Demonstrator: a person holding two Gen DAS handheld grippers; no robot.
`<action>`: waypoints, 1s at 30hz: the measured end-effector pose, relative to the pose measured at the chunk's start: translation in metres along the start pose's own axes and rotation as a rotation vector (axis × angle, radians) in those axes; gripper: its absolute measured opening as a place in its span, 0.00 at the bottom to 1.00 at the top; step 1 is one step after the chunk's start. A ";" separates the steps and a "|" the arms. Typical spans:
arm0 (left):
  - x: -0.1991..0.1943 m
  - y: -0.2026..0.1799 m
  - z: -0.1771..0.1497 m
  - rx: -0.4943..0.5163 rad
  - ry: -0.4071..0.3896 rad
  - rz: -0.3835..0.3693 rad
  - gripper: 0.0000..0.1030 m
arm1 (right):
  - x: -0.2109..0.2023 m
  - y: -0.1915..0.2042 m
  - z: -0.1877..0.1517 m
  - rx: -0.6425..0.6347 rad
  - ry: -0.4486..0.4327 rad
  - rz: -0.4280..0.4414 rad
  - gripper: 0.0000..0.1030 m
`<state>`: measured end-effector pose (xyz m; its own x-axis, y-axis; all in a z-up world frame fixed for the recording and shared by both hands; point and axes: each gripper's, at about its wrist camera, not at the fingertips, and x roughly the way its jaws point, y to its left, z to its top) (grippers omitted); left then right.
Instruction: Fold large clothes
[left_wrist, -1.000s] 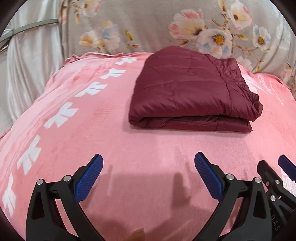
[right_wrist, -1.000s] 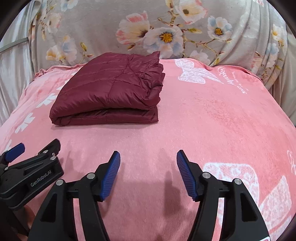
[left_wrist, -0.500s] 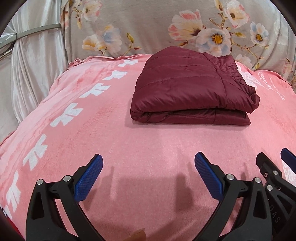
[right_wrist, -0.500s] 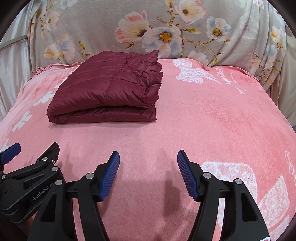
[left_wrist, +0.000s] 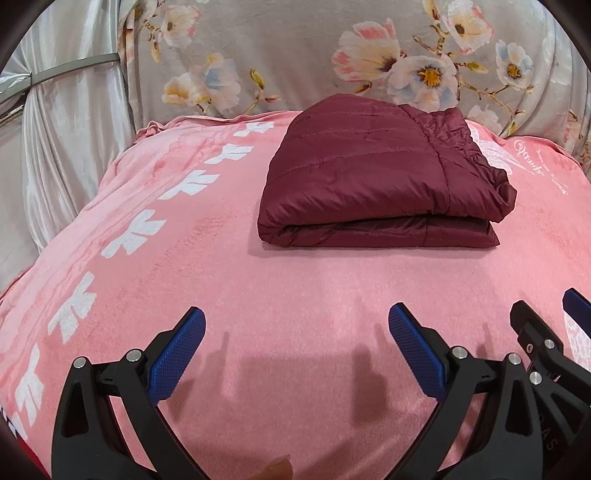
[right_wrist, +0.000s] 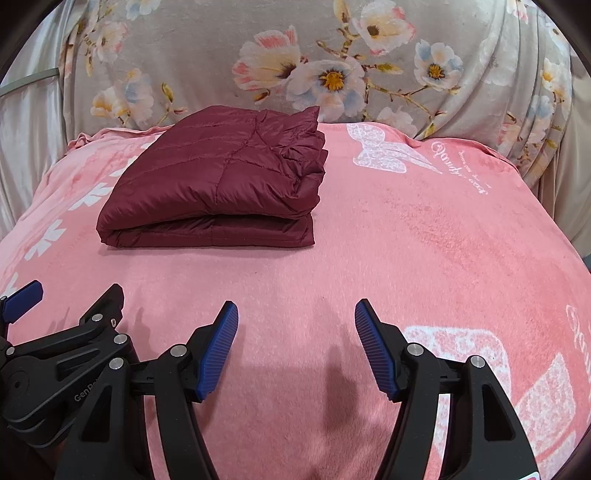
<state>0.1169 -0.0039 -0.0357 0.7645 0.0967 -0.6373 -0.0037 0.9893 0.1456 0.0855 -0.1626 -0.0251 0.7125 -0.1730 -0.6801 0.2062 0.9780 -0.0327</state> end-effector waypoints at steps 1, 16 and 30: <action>-0.001 -0.001 0.000 -0.001 -0.002 0.001 0.94 | 0.000 0.000 0.000 -0.001 -0.001 0.000 0.63; -0.004 0.000 0.001 -0.004 -0.012 0.000 0.94 | -0.004 0.002 0.000 -0.004 -0.015 -0.009 0.63; -0.006 -0.003 0.001 -0.002 -0.015 0.000 0.91 | -0.004 0.002 0.000 -0.007 -0.016 -0.010 0.63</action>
<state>0.1131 -0.0077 -0.0319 0.7744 0.0952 -0.6255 -0.0049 0.9895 0.1445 0.0830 -0.1596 -0.0230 0.7208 -0.1847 -0.6680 0.2085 0.9770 -0.0451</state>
